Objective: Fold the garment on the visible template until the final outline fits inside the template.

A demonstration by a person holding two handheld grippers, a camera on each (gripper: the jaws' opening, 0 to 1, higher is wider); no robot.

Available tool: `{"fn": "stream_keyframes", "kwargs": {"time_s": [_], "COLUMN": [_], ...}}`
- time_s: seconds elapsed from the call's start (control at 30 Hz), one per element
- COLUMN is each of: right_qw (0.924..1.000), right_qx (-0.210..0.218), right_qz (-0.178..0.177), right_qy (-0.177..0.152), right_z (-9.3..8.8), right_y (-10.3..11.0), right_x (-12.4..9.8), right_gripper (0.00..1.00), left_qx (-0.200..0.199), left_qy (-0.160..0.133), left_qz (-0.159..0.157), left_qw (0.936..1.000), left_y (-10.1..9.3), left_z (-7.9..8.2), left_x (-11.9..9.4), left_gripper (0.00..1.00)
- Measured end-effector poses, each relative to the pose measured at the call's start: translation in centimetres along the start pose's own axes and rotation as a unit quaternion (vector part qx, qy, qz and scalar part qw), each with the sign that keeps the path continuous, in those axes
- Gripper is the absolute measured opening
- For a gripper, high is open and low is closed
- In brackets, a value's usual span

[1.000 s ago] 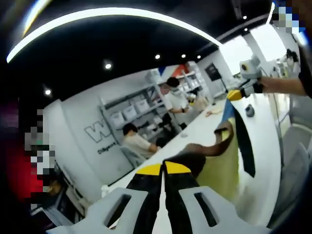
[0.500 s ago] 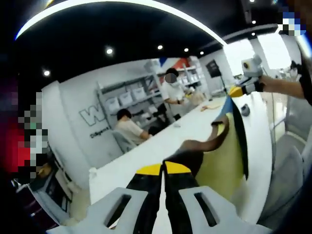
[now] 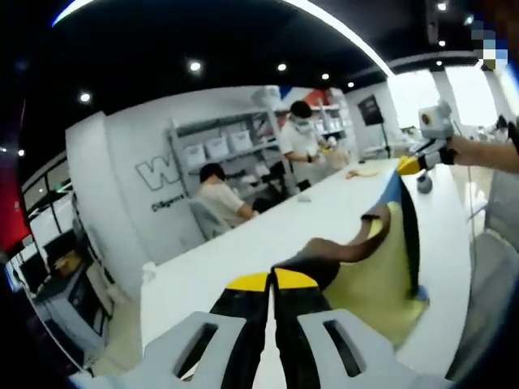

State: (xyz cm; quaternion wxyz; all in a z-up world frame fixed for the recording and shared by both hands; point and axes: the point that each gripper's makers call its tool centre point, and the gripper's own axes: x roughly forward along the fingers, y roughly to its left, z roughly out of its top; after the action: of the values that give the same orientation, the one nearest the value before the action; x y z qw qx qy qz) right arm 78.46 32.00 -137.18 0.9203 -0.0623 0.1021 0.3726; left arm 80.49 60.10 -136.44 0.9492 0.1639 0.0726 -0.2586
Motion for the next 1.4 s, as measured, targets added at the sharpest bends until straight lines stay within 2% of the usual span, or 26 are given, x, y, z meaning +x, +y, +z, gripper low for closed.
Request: {"fn": "stream_keyframes", "kwargs": {"time_s": [0.1, 0.17, 0.37, 0.43, 0.47, 0.6, 0.67, 0.73, 0.8, 0.93, 0.97, 1.07, 1.1, 1.23, 1.4], "right_qw": [0.9999, 0.9995, 0.9985, 0.9977, 0.9969, 0.9953, 0.9945, 0.9928, 0.9923, 0.9892, 0.9883, 0.9858, 0.9849, 0.9817, 0.9793], "right_qx": [0.002, 0.014, 0.033, 0.045, 0.055, 0.062, 0.067, 0.069, 0.072, 0.079, 0.081, 0.087, 0.090, 0.092, 0.092], "right_qz": [-0.002, -0.011, -0.019, -0.026, -0.033, -0.039, -0.039, -0.046, -0.048, -0.058, -0.059, -0.063, -0.064, -0.063, -0.065], "right_qy": [0.014, 0.025, 0.040, 0.044, 0.047, 0.063, 0.070, 0.086, 0.089, 0.109, 0.115, 0.129, 0.134, 0.154, 0.168], "right_z": [-0.9, -1.9, -4.3, -5.3, -5.8, -7.6, -8.4, -9.5, -10.2, -12.5, -13.0, -14.2, -14.6, -16.1, -17.5], "right_y": [-1.3, -3.0, -4.8, -5.7, -6.1, -7.7, -8.2, -9.0, -9.7, -11.2, -11.6, -12.4, -12.6, -13.7, -12.9], "right_x": [1.3, 2.7, 6.0, 7.0, 7.6, 9.7, 10.5, 11.4, 12.2, 14.1, 14.5, 15.6, 16.1, 17.8, 18.5], "right_gripper": [0.00, 0.00, 0.00, 0.00, 0.00, 0.00, 0.00, 0.00, 0.00, 0.00, 0.00, 0.00, 0.00, 0.00, 0.00], "left_qx": [-0.004, -0.002, -0.017, -0.012, -0.005, 0.017, 0.046, 0.038, 0.020, 0.021, 0.027, 0.024, 0.026, 0.028, 0.008], "left_qy": [0.009, 0.020, 0.052, 0.061, 0.074, 0.092, 0.115, 0.120, 0.128, 0.149, 0.159, 0.173, 0.190, 0.214, 0.232], "left_qz": [0.000, -0.001, -0.007, -0.002, -0.001, 0.003, 0.010, 0.012, 0.015, 0.012, 0.011, 0.009, 0.001, -0.013, -0.013], "left_qw": [1.0000, 0.9998, 0.9985, 0.9981, 0.9972, 0.9956, 0.9923, 0.9920, 0.9915, 0.9885, 0.9868, 0.9845, 0.9814, 0.9763, 0.9726], "left_y": [0.5, 1.0, 2.1, 2.1, 2.0, 2.7, 3.3, 2.9, 3.6, 3.3, 3.5, 3.7, 3.8, 3.6, 3.6], "left_z": [-0.9, -1.9, -5.0, -5.8, -6.4, -8.0, -9.3, -10.5, -12.0, -13.8, -14.6, -15.7, -16.9, -18.9, -20.5], "left_x": [1.8, 3.2, 7.3, 8.9, 9.7, 11.9, 12.7, 14.0, 15.2, 17.3, 18.3, 19.2, 20.1, 22.0, 22.4], "left_gripper": [0.04, 0.04, 0.04, 0.04, 0.04, 0.04, 0.04, 0.04, 0.04, 0.04, 0.04, 0.04, 0.04, 0.04, 0.04]}}
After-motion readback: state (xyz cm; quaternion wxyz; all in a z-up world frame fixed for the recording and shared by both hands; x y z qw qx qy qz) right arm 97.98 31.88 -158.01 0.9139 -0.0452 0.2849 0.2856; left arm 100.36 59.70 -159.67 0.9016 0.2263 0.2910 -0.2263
